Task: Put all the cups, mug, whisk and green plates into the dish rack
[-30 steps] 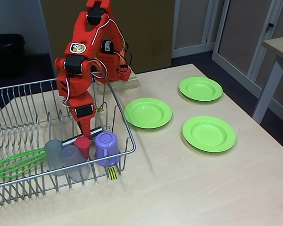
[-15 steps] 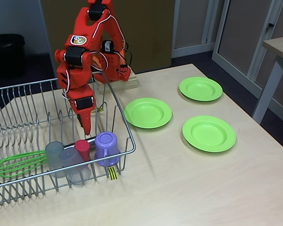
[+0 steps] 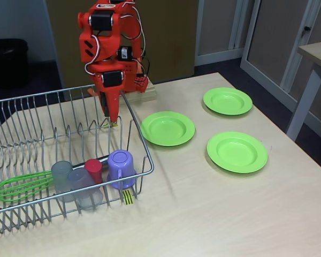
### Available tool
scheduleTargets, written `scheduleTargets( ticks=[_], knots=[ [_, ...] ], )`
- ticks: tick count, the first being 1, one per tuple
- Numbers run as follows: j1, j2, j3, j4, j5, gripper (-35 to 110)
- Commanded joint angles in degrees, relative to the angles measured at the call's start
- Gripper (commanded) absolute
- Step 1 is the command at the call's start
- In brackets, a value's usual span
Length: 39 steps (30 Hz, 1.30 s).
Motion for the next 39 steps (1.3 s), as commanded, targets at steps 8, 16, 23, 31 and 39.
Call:
scheduleTargets(
  ticks=[8,16,23,31,39],
  knots=[
    [-19.3,15.8,9.5,1.8,26.3,12],
    [-34.3,17.8,21.9,-7.0,43.5,17],
    [-37.4,11.2,32.1,-17.8,49.2,23],
    [-37.6,2.5,39.6,-29.9,48.9,26],
    [-37.4,-4.0,41.7,-36.2,48.5,27]
  ],
)
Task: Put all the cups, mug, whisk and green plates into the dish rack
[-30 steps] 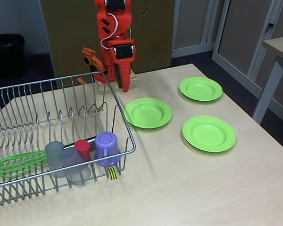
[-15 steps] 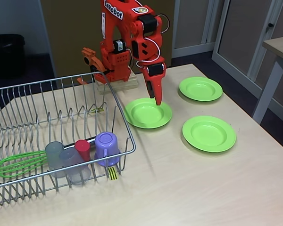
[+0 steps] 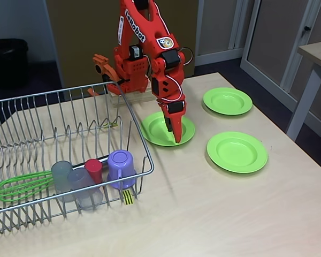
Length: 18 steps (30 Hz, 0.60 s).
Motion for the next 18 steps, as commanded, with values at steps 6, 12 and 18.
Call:
scheduleTargets(
  ticks=[6,12,18],
  knots=[
    [0.5,-6.2,-1.3,-3.3,-0.2,27],
    [0.9,-11.2,-4.3,-4.4,0.0,27],
    [1.4,-14.2,-5.3,-6.2,0.2,21]
  ],
)
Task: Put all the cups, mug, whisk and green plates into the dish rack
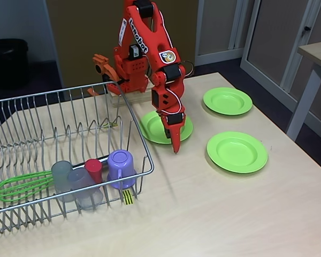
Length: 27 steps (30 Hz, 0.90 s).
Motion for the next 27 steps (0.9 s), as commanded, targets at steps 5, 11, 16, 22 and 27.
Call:
scheduleTargets(
  ticks=[5,11,16,22,27],
  knots=[
    [0.7,-3.3,-2.5,-1.4,3.7,2],
    [-0.1,-2.1,-5.1,3.7,6.4,0],
    [-2.3,2.5,-11.2,11.8,7.6,0],
    [-4.5,3.8,-27.0,27.6,6.2,0],
    [-6.2,3.6,-38.2,36.9,4.8,0]
  ],
)
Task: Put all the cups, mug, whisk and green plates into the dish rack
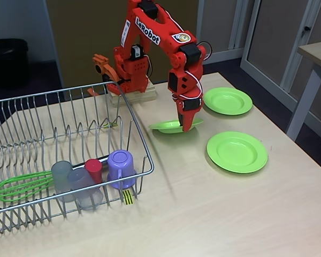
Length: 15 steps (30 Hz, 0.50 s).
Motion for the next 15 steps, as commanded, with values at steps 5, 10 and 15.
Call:
scheduleTargets(
  ticks=[5,10,15],
  knots=[
    [-2.3,8.3,-6.8,6.5,0.8,0],
    [-3.4,13.6,-9.4,11.4,2.9,0],
    [-4.1,16.2,-17.2,15.6,5.2,0]
  ],
)
